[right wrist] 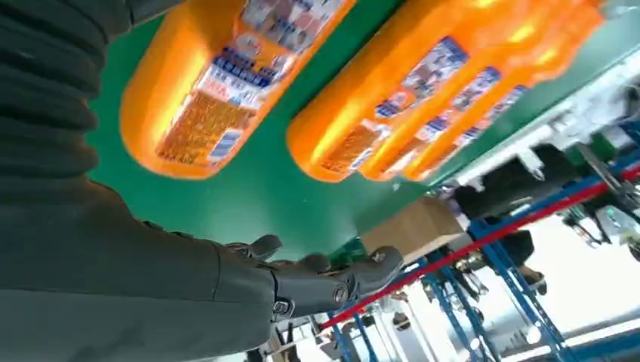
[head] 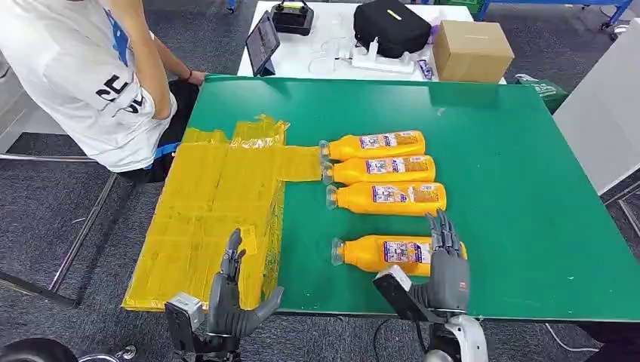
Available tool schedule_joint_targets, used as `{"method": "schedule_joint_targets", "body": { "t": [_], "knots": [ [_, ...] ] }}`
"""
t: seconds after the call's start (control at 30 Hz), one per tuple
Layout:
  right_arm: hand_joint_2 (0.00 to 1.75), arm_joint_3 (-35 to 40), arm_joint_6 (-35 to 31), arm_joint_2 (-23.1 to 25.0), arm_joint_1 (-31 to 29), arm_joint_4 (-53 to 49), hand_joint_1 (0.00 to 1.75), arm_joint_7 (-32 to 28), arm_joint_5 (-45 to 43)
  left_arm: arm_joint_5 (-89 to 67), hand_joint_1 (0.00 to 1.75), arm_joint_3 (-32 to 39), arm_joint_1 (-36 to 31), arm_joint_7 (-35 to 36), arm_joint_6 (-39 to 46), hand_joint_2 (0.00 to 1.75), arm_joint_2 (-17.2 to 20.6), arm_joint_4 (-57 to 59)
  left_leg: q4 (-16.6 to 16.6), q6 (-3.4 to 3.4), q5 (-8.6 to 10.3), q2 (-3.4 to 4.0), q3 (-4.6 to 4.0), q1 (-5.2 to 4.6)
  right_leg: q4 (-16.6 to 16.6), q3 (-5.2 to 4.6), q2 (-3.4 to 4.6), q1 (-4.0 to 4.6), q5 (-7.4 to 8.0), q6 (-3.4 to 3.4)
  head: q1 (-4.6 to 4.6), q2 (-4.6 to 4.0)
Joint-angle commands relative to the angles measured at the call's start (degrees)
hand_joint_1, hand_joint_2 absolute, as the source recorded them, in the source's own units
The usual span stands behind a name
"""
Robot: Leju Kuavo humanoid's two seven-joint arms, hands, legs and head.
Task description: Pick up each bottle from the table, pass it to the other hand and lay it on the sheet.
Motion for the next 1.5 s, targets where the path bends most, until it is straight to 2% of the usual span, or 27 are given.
{"method": "schedule_joint_targets", "body": {
  "t": [0.03,0.23,0.3,0.33,0.43,0.47,0.7,0.87,0.9,1.0,1.13,1.17,1.37,1.47,1.5],
  "knots": [
    [1.75,-1.7,14.2,-7.5,-3.9,5.2,0.0,8.7,-1.4,-1.4,0.0,3.9,-0.6,1.8,-3.2,1.75,-2.3,2.1,0.0,0.01,-0.04,0.06,0.15,-0.01,-0.1,0.16,0.01,0.0,-0.01,-0.02,-0.02,0.0],
    [1.75,-1.3,14.8,-7.6,-4.1,6.2,0.0,9.2,-1.0,-1.6,0.0,4.1,-0.8,1.8,-3.3,1.75,-2.3,2.3,-0.1,-0.01,-0.05,0.05,0.16,0.0,-0.1,0.17,0.0,0.01,-0.02,-0.05,-0.02,0.0],
    [1.75,-1.3,14.8,-7.6,-4.1,6.2,0.0,9.2,-1.0,-1.6,0.0,4.1,-0.8,1.8,-3.3,1.75,-2.3,2.3,-0.1,-0.05,-0.16,0.12,0.4,0.03,-0.1,0.4,0.03,0.06,-0.1,-0.11,0.0,0.0],
    [1.75,-1.3,14.8,-7.6,-4.1,6.2,0.0,9.2,-1.0,-1.6,0.0,4.1,-0.8,1.8,-3.3,1.75,-2.3,2.3,0.0,-0.02,-0.05,0.04,0.16,0.01,-0.1,0.17,0.0,0.03,-0.03,-0.05,-0.02,0.0],
    [1.75,-1.3,14.8,-7.6,-4.1,6.2,0.0,9.2,-1.0,-1.6,0.0,4.1,-0.8,1.8,-3.3,1.75,-2.3,2.3,0.0,-0.01,-0.05,0.03,0.15,0.01,-0.1,0.15,-0.01,0.03,-0.03,-0.04,0.0,0.0],
    [1.75,-1.1,15.1,-7.3,-4.5,6.5,0.0,9.3,-1.4,-1.7,0.0,4.5,-0.8,1.8,-3.2,1.75,-2.5,2.3,0.0,-0.04,-0.19,0.1,0.45,0.05,-0.1,0.46,0.0,0.08,-0.13,-0.11,-0.02,0.0],
    [1.75,-1.1,17.6,-8.3,-11.1,16.7,0.0,11.1,-1.6,-2.3,0.0,5.0,-2.3,2.7,-4.3,1.75,-2.5,4.5,-0.1,-0.01,-0.08,0.14,0.29,0.03,-0.1,0.29,0.07,0.05,-0.01,-0.06,-0.02,0.0],
    [1.75,-0.6,18.1,-8.7,-14.6,20.4,0.0,11.1,-0.5,-2.4,0.0,5.0,-3.1,2.6,-5.0,1.75,-2.5,6.0,-0.1,-0.01,-0.02,0.12,0.22,0.01,-0.1,0.23,0.07,0.03,0.04,-0.04,0.0,0.0],
    [1.75,-0.2,18.3,-9.0,-15.5,21.3,0.0,11.1,-0.4,-2.5,0.0,4.9,-3.3,2.6,-5.2,1.75,-2.5,6.3,-0.1,-0.04,-0.12,0.21,0.49,0.04,-0.2,0.49,0.11,0.07,-0.02,-0.1,0.0,0.0],
    [1.75,0.8,19.7,-9.7,-18.0,24.4,0.0,11.3,-0.4,-2.4,0.0,4.8,-3.8,2.6,-5.5,1.75,-2.5,7.1,-0.1,-0.02,-0.05,0.13,0.3,0.01,-0.1,0.3,0.07,0.03,0.01,-0.05,-0.02,0.0],
    [1.75,1.9,21.4,-9.7,-19.6,26.6,0.0,10.8,-1.3,-2.0,0.0,5.0,-4.3,2.8,-5.9,1.75,-2.5,7.9,-0.1,-0.01,-0.02,0.12,0.21,0.02,-0.1,0.22,0.08,0.04,0.04,-0.02,-0.02,0.0],
    [1.75,1.9,21.4,-9.7,-19.6,26.6,0.0,10.8,-1.3,-2.0,0.0,5.0,-4.3,2.8,-5.9,1.75,-2.5,7.9,-0.1,-0.04,-0.13,0.23,0.5,0.05,-0.1,0.5,0.13,0.08,-0.02,-0.09,-0.02,0.0],
    [1.75,4.3,23.0,-9.2,-21.5,29.5,0.0,10.7,-2.8,-1.8,0.0,5.1,-4.8,2.8,-6.2,1.75,-2.5,8.7,-0.1,-0.01,0.0,0.09,0.23,0.0,-0.1,0.23,0.05,0.01,0.03,-0.02,-0.02,0.0],
    [1.75,4.4,23.0,-9.1,-21.5,29.5,0.0,10.7,-2.8,-1.8,0.0,5.1,-4.8,2.8,-6.2,1.75,-2.5,8.7,-0.1,-0.02,-0.02,0.12,0.3,0.01,-0.1,0.3,0.06,0.03,0.03,-0.03,-0.02,0.0],
    [1.75,4.7,23.1,-9.1,-21.7,29.9,0.0,10.6,-2.9,-1.8,0.0,5.1,-4.9,2.8,-6.2,1.75,-2.5,8.9,-0.1,-0.05,-0.11,0.22,0.56,0.04,-0.1,0.55,0.1,0.08,-0.02,-0.11,0.0,0.0]
  ]
}}
